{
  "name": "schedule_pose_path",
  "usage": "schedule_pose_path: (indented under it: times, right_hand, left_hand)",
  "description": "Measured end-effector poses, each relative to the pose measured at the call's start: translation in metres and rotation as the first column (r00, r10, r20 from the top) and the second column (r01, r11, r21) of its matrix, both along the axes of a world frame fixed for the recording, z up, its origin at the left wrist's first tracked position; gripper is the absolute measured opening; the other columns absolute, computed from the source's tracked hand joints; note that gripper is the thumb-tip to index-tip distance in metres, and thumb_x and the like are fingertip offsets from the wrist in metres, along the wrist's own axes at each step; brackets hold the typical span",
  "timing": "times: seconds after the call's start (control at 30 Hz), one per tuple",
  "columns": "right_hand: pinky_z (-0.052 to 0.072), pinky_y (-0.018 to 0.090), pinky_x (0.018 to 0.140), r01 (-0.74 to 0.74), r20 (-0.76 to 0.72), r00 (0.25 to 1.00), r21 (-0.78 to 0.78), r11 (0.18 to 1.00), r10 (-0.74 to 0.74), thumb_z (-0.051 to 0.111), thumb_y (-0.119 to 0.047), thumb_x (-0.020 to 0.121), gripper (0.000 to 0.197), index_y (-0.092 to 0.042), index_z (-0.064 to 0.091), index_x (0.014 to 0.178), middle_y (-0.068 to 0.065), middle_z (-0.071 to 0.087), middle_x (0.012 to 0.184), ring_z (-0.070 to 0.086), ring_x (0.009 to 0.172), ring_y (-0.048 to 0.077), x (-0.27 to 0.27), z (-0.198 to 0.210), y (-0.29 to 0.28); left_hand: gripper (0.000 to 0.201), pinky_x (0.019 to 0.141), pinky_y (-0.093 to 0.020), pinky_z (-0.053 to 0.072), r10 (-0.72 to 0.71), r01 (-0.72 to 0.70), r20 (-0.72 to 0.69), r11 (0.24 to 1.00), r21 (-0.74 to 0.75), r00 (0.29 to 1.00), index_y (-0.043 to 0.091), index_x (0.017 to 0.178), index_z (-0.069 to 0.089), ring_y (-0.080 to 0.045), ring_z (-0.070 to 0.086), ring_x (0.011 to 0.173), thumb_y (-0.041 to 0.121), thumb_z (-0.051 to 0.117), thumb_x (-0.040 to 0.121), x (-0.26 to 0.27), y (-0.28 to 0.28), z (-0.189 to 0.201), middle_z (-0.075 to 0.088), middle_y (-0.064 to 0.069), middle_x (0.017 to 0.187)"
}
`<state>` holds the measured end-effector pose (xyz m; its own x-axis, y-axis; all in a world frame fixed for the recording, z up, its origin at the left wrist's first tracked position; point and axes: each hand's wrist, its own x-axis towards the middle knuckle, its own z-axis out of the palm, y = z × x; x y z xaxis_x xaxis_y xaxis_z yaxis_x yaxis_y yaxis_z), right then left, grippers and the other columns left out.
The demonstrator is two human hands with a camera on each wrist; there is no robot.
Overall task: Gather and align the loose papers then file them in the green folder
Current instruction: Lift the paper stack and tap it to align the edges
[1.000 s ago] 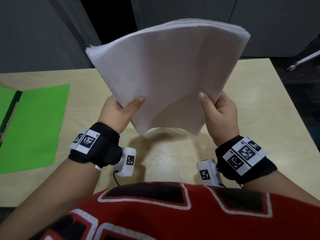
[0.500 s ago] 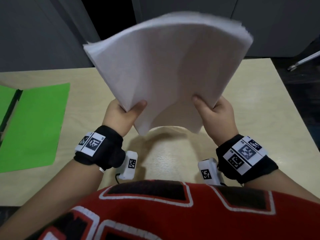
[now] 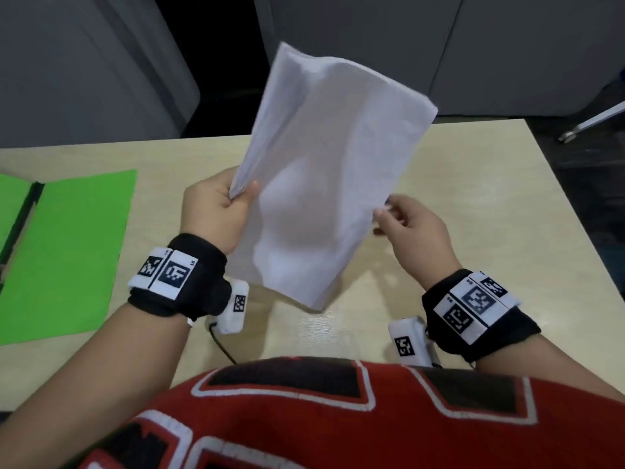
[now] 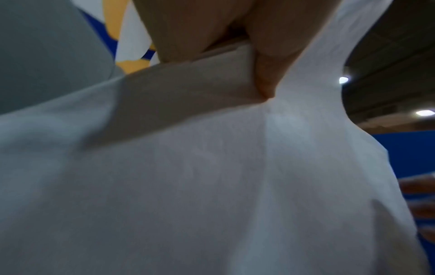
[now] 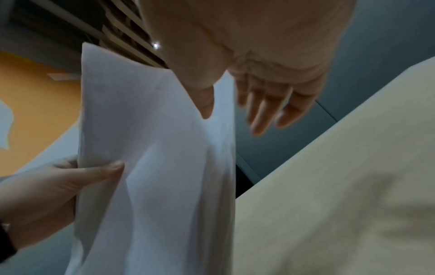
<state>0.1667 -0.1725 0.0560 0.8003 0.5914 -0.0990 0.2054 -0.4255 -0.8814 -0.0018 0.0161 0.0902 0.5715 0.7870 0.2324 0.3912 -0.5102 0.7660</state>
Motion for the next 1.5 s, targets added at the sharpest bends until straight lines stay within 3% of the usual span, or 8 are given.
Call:
schedule_pose_path:
  times: [0.17, 0.3, 0.43, 0.77, 0.9, 1.2, 1.37, 1.5]
  right_hand:
    - [0.032, 0.036, 0.114, 0.12, 0.221, 0.962, 0.193, 0.974, -0.163, 0.077, -0.036, 0.075, 0.09, -0.02, 0.024, 0.147, -0.001, 0.025, 0.15, 0.035, 0.136, 0.015, 0.006, 0.016, -0.006]
    - [0.043, 0.036, 0.105, -0.184, 0.229, 0.966, 0.273, 0.944, 0.122, 0.069, -0.021, 0.074, 0.044, -0.031, 0.062, 0.117, -0.008, 0.061, 0.124, 0.054, 0.119, 0.008, 0.007, 0.027, -0.005]
    - [0.05, 0.026, 0.065, -0.142, 0.007, 0.989, 0.308, 0.941, 0.147, 0.072, -0.016, 0.082, 0.021, -0.03, 0.069, 0.066, -0.018, 0.067, 0.065, 0.06, 0.068, 0.001, 0.004, 0.026, -0.007]
    - [0.047, 0.011, 0.054, 0.131, -0.193, 0.98, 0.466, 0.875, -0.044, 0.064, -0.006, 0.088, 0.017, -0.017, 0.066, 0.075, -0.021, 0.066, 0.057, 0.059, 0.058, -0.008, 0.005, 0.022, -0.014]
    - [0.048, 0.01, 0.06, 0.194, -0.162, 0.978, 0.462, 0.865, -0.133, 0.064, -0.013, 0.09, 0.018, -0.026, 0.066, 0.078, -0.018, 0.068, 0.068, 0.06, 0.063, -0.011, 0.0, 0.02, -0.007]
    - [0.049, 0.011, 0.066, 0.276, -0.151, 0.961, 0.53, 0.802, -0.231, 0.059, -0.012, 0.094, 0.014, -0.025, 0.062, 0.088, -0.015, 0.067, 0.082, 0.063, 0.073, -0.009, -0.003, 0.013, -0.006]
    - [0.049, 0.016, 0.07, 0.188, -0.155, 0.976, 0.225, 0.956, -0.155, 0.067, -0.015, 0.086, 0.02, -0.019, 0.064, 0.106, -0.007, 0.067, 0.091, 0.063, 0.08, 0.004, -0.002, -0.011, -0.006]
    - [0.045, 0.015, 0.061, 0.206, -0.116, 0.975, 0.129, 0.97, -0.191, 0.062, -0.016, 0.089, 0.004, -0.019, 0.063, 0.091, -0.005, 0.063, 0.081, 0.059, 0.071, 0.001, -0.002, -0.016, -0.007]
  left_hand:
    - [0.032, 0.057, -0.023, 0.034, -0.283, 0.374, -0.292, 0.866, 0.332, 0.914, 0.032, 0.096, 0.063, -0.01, 0.048, 0.066, 0.007, 0.051, 0.079, -0.005, 0.005, 0.022, 0.05, 0.01, 0.065]
    - [0.035, 0.067, -0.035, 0.05, -0.36, 0.513, -0.44, 0.805, 0.3, 0.823, 0.036, 0.103, 0.059, -0.025, 0.064, 0.078, 0.017, 0.045, 0.077, -0.001, 0.0, 0.023, 0.066, 0.004, 0.078]
    - [0.01, 0.063, -0.028, 0.043, -0.243, 0.326, -0.312, 0.912, 0.25, 0.918, 0.028, 0.089, 0.069, -0.019, 0.061, 0.072, 0.022, 0.065, 0.082, 0.0, 0.001, 0.015, 0.066, 0.006, 0.074]
    - [0.019, 0.047, -0.013, 0.035, 0.202, -0.219, -0.156, 0.97, -0.103, 0.967, 0.023, 0.067, 0.059, -0.012, 0.047, 0.056, 0.024, 0.077, 0.072, -0.034, 0.05, -0.02, 0.054, 0.006, 0.061]
    - [0.022, 0.066, -0.012, 0.047, 0.201, -0.121, 0.228, 0.939, -0.322, 0.953, 0.031, 0.08, 0.064, 0.01, 0.061, 0.065, 0.013, 0.076, 0.075, -0.022, 0.037, -0.012, 0.07, 0.021, 0.068]
    - [0.018, 0.082, -0.03, 0.053, 0.054, 0.077, 0.428, 0.956, -0.283, 0.902, 0.044, 0.09, 0.061, -0.005, 0.063, 0.088, 0.035, 0.069, 0.076, -0.003, 0.006, -0.011, 0.068, 0.02, 0.089]
    - [0.038, 0.075, -0.026, 0.048, 0.017, 0.033, 0.133, 0.93, -0.365, 0.991, 0.041, 0.095, 0.049, -0.008, 0.057, 0.086, 0.021, 0.074, 0.074, -0.004, -0.015, -0.037, 0.058, 0.02, 0.089]
    - [0.021, 0.078, -0.024, 0.042, 0.181, -0.175, -0.021, 0.906, -0.385, 0.983, 0.017, 0.109, 0.061, -0.02, 0.06, 0.093, 0.017, 0.062, 0.088, -0.001, -0.02, -0.047, 0.064, 0.002, 0.097]
